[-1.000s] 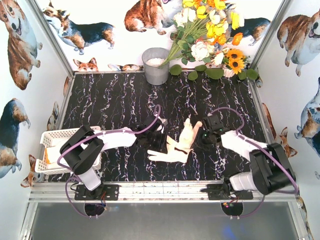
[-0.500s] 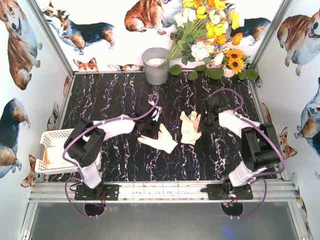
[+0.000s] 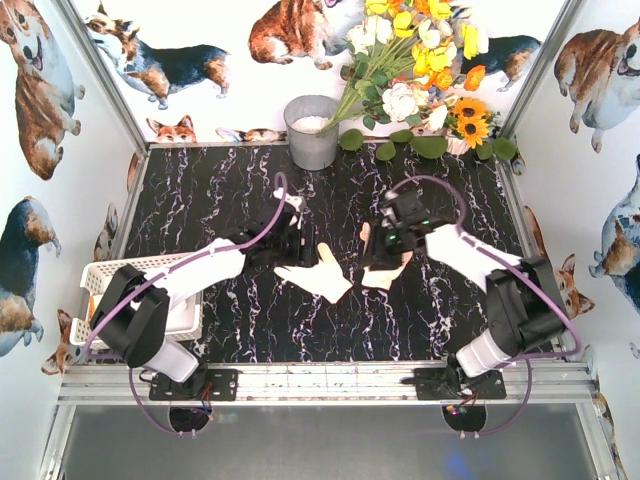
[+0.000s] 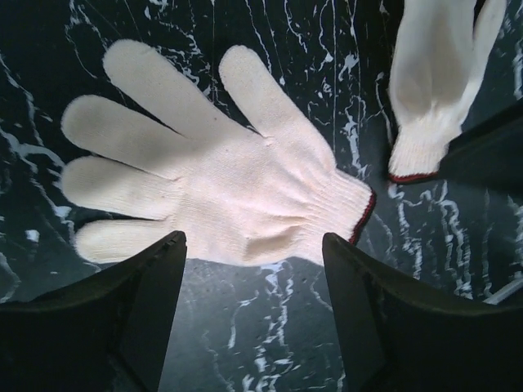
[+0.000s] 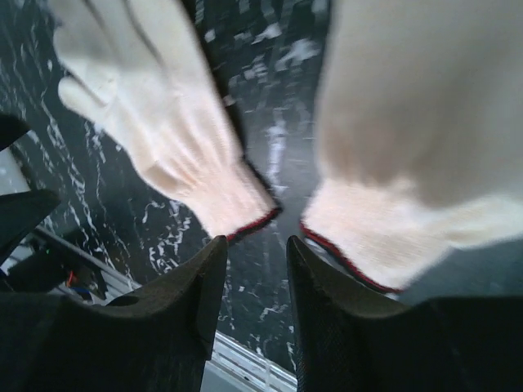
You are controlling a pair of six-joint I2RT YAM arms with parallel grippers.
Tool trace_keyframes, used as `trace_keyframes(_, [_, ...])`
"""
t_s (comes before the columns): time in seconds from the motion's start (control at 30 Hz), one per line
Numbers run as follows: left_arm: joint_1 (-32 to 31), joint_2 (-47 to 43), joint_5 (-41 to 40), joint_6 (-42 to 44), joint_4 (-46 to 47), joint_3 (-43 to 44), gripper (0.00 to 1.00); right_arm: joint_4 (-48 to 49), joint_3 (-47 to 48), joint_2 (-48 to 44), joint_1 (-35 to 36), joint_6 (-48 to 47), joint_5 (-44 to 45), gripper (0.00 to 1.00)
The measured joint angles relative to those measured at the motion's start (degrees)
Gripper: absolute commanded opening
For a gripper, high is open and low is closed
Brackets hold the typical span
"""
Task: Put the gloves into the storage basket
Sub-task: Adjust the glove at the center of the board.
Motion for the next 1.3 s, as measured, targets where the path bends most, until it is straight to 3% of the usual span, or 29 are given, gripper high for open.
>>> trace_keyframes(0.13, [0.5,0.0,0.9,-7.7,6.0,-4.2,0.62,3.0,0.0,4.0,5.6,2.0,-2.0,0.37])
trace_keyframes(0.33, [0.7,3.9,1.2,-12.9,10.3,-5.0,0.58,4.2,0.7,9.5,6.6,2.2,-1.8,0.37])
trace_keyframes(0.6, [1.7,7.0,0.5,-13.2,10.4,-5.0,0.57,6.5,3.5,15.1,7.6,1.9,-3.3,0.37])
trace_keyframes(0.9, [2.1,9.5,1.2,-11.6,10.6,-4.8,0.56,7.1,4.7,16.7,9.4,0.3,-4.4,0.28])
trace_keyframes(1.03, [2.2,11.9,2.5,-9.3,12.5,-2.9,0.56,9.6,1.9,15.4,11.6,2.2,-4.2,0.21])
trace_keyframes(1.3, [2.4,18.4,8.3,-4.7,17.5,2.5,0.54,20.6,-8.6,9.6,16.3,14.1,-1.4,0.21])
